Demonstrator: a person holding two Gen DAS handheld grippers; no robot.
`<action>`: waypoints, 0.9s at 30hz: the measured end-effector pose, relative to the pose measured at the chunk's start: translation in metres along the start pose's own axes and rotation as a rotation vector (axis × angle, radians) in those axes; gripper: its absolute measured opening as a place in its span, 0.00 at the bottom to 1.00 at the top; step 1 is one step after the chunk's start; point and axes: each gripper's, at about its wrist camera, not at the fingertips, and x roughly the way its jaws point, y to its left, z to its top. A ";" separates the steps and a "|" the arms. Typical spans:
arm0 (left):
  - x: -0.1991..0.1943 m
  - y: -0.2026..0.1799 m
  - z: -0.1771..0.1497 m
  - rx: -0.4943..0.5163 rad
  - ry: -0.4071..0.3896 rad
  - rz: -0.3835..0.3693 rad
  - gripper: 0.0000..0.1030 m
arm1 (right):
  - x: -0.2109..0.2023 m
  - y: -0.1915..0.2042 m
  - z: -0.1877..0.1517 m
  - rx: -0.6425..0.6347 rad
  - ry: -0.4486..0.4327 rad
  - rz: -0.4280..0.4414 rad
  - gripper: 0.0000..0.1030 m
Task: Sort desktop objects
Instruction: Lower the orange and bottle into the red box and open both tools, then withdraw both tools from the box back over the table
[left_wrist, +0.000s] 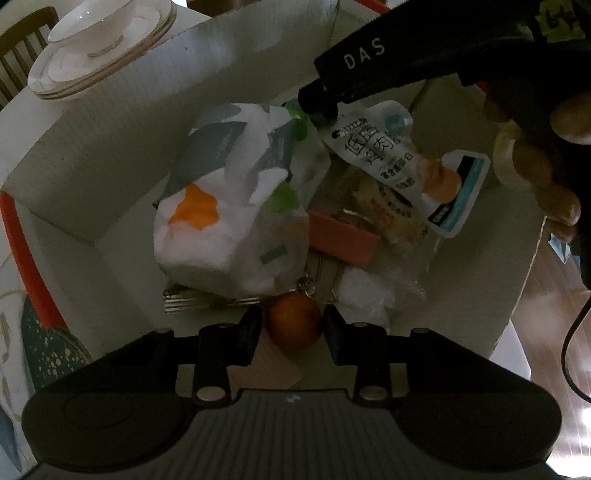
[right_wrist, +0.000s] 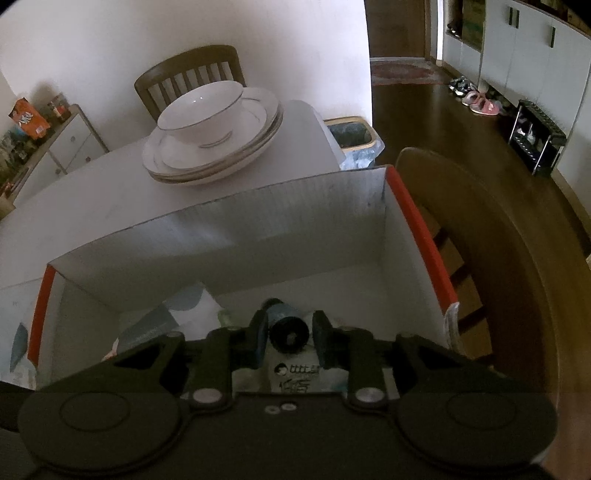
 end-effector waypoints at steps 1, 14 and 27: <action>-0.001 0.000 0.000 -0.002 -0.004 0.001 0.38 | 0.000 -0.001 0.000 0.004 0.003 0.001 0.28; -0.031 0.002 -0.010 -0.024 -0.107 -0.012 0.51 | -0.029 -0.006 -0.011 0.021 -0.020 0.030 0.45; -0.070 0.007 -0.033 -0.115 -0.255 -0.059 0.60 | -0.088 0.009 -0.034 -0.104 -0.111 0.085 0.58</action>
